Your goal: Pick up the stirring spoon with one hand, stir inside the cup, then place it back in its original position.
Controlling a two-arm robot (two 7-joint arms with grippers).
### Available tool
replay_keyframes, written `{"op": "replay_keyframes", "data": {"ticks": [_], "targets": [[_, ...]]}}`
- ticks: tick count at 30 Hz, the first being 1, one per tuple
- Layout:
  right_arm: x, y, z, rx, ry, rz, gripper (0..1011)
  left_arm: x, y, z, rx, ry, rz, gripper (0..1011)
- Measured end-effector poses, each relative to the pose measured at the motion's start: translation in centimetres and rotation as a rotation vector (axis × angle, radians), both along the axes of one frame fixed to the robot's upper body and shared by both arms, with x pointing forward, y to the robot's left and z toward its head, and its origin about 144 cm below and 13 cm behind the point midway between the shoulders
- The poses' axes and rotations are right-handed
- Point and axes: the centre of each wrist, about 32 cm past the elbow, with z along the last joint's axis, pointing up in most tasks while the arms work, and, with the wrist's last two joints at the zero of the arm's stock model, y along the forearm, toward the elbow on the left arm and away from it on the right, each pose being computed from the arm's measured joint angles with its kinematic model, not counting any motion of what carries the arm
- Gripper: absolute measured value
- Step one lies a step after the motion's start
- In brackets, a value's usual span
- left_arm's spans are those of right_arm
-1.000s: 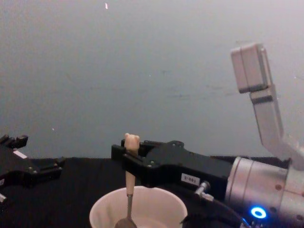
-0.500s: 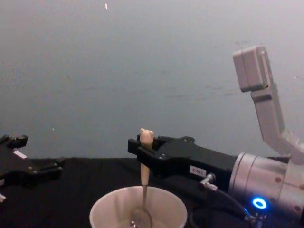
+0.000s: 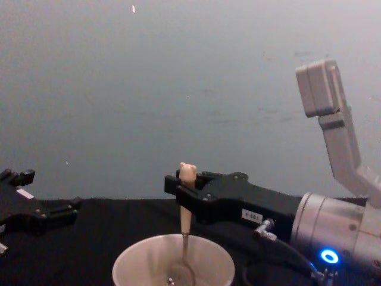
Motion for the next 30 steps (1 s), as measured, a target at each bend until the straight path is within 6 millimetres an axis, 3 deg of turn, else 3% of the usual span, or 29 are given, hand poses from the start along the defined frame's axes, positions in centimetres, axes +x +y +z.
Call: {"op": "replay_keyframes", "data": {"ticks": [19, 30], "targets": [[-2.7, -2.4, 0.2, -0.004, 0.019, 0.023, 209, 0.0, 0.0, 0.0, 0.000, 0.000, 0.000, 1001], [-4.0, -1.4, 0.4, 0.014, 0.032, 0.099, 209, 0.0, 0.0, 0.0, 0.000, 0.000, 0.000, 1001]]}}
